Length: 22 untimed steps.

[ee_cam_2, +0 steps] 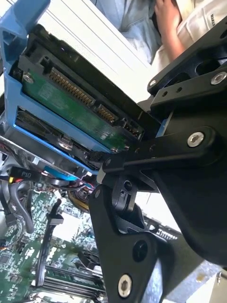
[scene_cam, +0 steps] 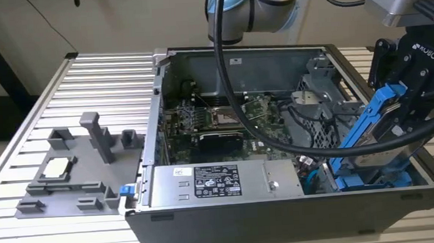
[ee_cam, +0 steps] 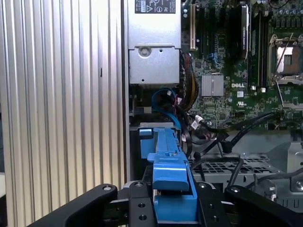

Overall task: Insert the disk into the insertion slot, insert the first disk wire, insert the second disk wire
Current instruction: 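Insert the disk into the insertion slot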

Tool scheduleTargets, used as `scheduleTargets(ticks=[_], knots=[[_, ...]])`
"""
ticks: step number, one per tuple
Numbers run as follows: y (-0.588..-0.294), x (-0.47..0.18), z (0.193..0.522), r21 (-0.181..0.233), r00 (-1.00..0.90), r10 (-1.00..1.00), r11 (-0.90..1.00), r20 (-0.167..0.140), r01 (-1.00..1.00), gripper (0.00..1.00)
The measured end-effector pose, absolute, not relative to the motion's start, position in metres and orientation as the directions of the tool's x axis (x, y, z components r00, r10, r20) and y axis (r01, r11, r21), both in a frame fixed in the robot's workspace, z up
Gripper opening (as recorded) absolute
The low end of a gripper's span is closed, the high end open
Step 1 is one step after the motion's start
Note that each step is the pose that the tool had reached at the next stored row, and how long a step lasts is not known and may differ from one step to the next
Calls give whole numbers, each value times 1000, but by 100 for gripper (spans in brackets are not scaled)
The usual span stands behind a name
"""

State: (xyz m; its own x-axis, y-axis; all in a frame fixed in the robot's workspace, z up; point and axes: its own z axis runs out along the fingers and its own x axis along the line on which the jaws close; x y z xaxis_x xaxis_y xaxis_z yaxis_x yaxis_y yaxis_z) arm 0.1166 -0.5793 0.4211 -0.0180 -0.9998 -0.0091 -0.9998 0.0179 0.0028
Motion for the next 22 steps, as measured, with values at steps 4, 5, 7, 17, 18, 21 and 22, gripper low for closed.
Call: scheduleTargets(ticks=[4,5,7,17,18,21,22], knots=[[-578,117,417,0,-18,-1000,18,-11,-1000,33],[-577,117,416,0,-18,-1000,18,-11,-1000,33],[-577,117,413,0,-18,-1000,18,-11,-1000,33],[-577,120,400,-1,-18,-1000,18,-14,-1000,33],[-577,120,398,-1,-18,-1000,18,-14,-1000,33],[-577,120,392,-2,-18,-1000,18,-14,-1000,33],[-577,120,391,-2,-18,-1000,18,-14,-1000,33]])
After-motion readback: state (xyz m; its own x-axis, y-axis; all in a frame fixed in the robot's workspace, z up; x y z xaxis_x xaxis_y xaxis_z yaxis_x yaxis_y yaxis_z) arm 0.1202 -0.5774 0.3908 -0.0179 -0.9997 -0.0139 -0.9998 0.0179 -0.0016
